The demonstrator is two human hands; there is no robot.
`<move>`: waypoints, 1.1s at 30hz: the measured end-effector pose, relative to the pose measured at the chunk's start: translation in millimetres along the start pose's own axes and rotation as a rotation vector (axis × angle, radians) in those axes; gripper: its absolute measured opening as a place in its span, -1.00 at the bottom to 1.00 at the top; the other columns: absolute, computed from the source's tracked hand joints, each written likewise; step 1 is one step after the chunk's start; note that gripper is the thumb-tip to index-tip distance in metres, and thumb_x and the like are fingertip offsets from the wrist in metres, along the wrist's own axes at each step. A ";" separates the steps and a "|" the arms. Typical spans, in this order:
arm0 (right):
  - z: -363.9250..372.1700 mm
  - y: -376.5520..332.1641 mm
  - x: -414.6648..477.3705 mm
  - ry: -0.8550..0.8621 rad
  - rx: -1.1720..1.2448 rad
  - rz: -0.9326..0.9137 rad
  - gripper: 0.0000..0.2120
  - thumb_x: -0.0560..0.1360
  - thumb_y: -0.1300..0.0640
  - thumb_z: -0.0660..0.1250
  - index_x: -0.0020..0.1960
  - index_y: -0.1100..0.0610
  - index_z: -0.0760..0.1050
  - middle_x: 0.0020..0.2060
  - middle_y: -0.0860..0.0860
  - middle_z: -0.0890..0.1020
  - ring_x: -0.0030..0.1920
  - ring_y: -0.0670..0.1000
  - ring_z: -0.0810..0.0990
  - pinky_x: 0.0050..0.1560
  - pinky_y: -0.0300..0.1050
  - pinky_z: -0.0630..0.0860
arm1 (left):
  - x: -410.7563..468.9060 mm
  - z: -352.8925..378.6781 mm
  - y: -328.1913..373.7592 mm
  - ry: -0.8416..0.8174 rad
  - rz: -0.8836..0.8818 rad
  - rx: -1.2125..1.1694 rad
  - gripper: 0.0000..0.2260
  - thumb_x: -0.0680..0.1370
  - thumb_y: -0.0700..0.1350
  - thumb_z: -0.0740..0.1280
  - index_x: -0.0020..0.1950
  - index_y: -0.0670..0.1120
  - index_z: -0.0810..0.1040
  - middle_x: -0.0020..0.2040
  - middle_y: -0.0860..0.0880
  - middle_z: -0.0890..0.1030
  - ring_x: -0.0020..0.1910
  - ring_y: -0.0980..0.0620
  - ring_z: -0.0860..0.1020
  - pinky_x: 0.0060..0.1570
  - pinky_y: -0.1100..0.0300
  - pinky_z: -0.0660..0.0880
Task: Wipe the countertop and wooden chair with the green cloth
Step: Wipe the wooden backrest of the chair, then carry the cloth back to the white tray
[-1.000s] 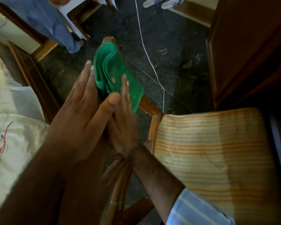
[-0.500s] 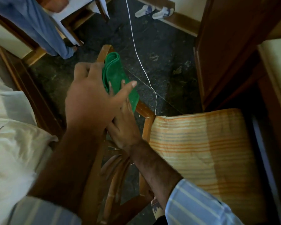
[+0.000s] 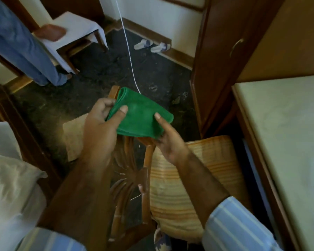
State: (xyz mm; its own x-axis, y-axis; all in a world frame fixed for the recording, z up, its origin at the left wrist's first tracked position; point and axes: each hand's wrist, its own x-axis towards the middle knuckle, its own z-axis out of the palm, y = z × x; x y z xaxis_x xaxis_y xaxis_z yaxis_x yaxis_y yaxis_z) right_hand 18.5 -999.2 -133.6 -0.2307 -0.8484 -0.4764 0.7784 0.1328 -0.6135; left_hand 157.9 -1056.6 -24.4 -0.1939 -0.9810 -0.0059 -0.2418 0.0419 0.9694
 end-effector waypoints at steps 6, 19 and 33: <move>-11.9 -74.3 -70.0 -0.021 -0.119 -0.024 -0.83 0.60 0.14 0.45 0.16 0.06 0.75 0.14 0.07 0.79 0.10 0.02 0.80 0.01 -0.09 0.73 | -14.3 -5.0 31.4 -0.070 -0.296 -0.499 -0.79 0.61 -0.18 0.35 0.23 -0.13 0.57 0.06 -0.06 0.75 0.06 -0.04 0.72 -0.07 0.00 0.67; -99.7 -184.8 -274.6 0.401 -0.153 -0.216 -0.78 0.63 0.26 0.40 0.24 0.33 0.63 0.00 0.16 0.79 -0.08 0.02 0.81 -0.12 -0.15 0.74 | -96.7 113.2 86.5 -0.589 -0.589 -0.511 -0.86 0.63 -0.14 0.32 0.08 -0.15 0.65 -0.04 -0.13 0.76 -0.06 -0.04 0.74 -0.24 0.04 0.67; -251.8 -176.0 -621.0 0.900 -0.075 -0.475 -0.93 0.63 0.21 0.41 0.01 0.13 0.67 -0.24 -0.05 0.79 -0.16 -0.09 0.76 -0.16 -0.25 0.73 | -366.7 262.6 171.2 -1.207 -0.437 -0.263 -0.78 0.62 -0.24 0.31 0.26 -0.21 0.56 0.01 -0.17 0.66 -0.11 -0.05 0.66 -0.17 0.11 0.67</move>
State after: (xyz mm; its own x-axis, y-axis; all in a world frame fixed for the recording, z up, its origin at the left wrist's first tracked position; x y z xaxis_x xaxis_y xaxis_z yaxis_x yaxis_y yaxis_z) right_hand -122.2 -366.6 111.5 -0.8834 -0.1254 -0.4516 0.4610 -0.0592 -0.8854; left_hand -62.0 -639.9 79.3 -0.9045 -0.1121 -0.4115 -0.3360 -0.4072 0.8493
